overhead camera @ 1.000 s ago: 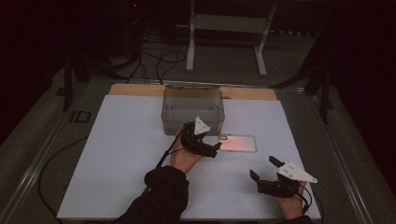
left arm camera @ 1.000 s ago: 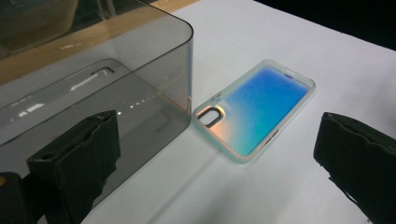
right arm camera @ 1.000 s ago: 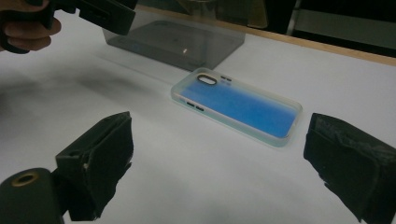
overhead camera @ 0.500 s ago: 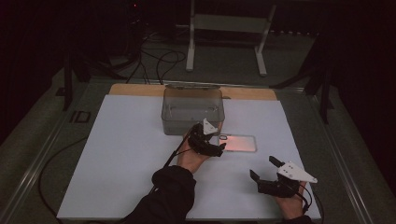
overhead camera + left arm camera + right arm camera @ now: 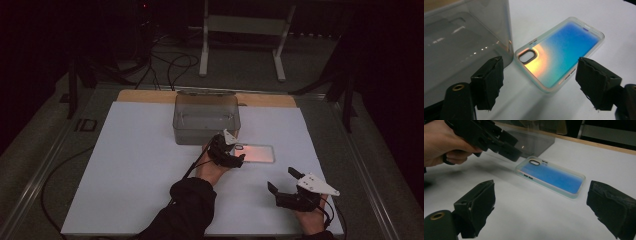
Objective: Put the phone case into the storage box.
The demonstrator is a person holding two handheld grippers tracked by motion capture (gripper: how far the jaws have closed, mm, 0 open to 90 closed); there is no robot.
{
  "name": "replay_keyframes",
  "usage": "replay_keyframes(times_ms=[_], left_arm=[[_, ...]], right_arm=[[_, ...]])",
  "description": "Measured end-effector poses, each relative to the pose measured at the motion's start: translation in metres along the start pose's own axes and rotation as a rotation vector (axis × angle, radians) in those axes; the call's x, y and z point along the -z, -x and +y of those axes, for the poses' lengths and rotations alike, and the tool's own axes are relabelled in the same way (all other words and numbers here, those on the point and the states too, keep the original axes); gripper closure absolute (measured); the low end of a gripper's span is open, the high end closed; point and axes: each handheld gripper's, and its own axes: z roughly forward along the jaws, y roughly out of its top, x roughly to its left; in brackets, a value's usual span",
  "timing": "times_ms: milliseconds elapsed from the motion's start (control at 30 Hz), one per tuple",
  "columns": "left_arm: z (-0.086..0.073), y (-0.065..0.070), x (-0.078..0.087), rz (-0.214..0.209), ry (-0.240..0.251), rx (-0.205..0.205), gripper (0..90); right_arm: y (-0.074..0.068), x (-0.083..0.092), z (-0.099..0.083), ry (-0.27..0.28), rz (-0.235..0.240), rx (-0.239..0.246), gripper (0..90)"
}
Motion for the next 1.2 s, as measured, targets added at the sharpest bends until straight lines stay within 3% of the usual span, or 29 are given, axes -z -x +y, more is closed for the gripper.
replay_keyframes(times_ms=[133, 500, 600, 967, 1200], left_arm=[[-0.002, 0.001, -0.008, 0.005, -0.022, 0.011, 31.9], [-0.006, -0.006, -0.024, -0.022, -0.083, 0.122, 63.0], [-0.006, -0.006, -0.026, -0.004, -0.092, 0.133, 68.5], [0.002, -0.001, -0.026, 0.069, -0.143, 0.147, 86.1], [0.003, 0.000, -0.026, 0.080, -0.147, 0.127, 88.7]], right_arm=[[0.000, 0.000, 0.000, 0.000, 0.000, 0.001, 8.3], [0.000, 0.000, 0.000, 0.002, 0.002, -0.001, 8.3], [0.000, 0.000, 0.000, 0.002, 0.003, 0.000, 8.3], [0.000, 0.000, 0.000, 0.001, 0.002, -0.001, 8.3], [0.000, 0.000, 0.000, 0.001, 0.004, -0.001, 8.3]])
